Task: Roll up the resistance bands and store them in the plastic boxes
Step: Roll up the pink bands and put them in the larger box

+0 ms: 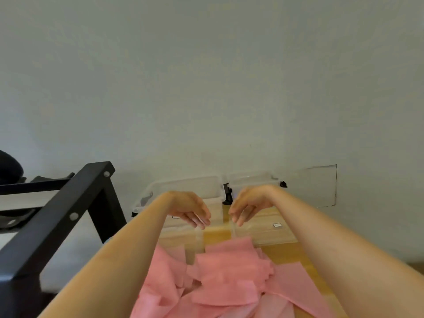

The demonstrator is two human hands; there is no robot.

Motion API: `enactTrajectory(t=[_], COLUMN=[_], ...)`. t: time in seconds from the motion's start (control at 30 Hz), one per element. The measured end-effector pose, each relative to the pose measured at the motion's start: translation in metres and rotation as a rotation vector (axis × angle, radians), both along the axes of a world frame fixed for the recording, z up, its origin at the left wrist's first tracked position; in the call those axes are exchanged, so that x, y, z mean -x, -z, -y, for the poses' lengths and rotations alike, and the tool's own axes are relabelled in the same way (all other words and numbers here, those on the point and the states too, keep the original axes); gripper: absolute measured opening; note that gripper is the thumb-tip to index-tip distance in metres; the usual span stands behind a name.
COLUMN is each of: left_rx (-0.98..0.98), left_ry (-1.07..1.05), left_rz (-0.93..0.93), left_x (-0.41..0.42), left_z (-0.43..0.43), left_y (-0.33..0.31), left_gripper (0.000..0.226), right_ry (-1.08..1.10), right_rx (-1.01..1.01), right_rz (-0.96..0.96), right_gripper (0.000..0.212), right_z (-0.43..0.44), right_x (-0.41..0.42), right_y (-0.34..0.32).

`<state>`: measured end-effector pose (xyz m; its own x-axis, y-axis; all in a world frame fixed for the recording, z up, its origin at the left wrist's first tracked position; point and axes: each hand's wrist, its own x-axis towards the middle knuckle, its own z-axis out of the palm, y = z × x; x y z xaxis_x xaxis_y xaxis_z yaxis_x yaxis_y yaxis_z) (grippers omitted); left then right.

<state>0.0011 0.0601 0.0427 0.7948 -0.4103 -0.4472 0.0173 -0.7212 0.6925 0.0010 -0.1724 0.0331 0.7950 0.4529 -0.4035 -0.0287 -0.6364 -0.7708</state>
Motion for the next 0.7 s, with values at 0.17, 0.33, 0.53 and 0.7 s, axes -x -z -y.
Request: enactTrajectory(t=[0.17, 0.33, 0.53, 0.7], left_rx=[-0.197, -0.258, -0.433, -0.469], left_ry=[-0.083, -0.144, -0.13, -0.096], left_rz=[0.309, 0.434, 0.599, 0.672], left_x=[-0.015, -0.023, -0.027, -0.034], left_z=[0.002, 0.006, 0.011, 0.013], left_y=[0.072, 0.135, 0.169, 0.177], left_gripper=[0.022, 0.021, 0.026, 0.018], right_ry=[0.193, 0.267, 0.305, 0.387], right_rx=[0.195, 0.362, 0.427, 0.302], right_rz=[0.296, 0.357, 0.492, 0.555], right_gripper=[0.021, 0.037, 0.037, 0.012], right_z=[-0.015, -0.016, -0.015, -0.016], right_x=[-0.019, -0.025, -0.029, -0.031], right_y=[0.07, 0.131, 0.17, 0.162])
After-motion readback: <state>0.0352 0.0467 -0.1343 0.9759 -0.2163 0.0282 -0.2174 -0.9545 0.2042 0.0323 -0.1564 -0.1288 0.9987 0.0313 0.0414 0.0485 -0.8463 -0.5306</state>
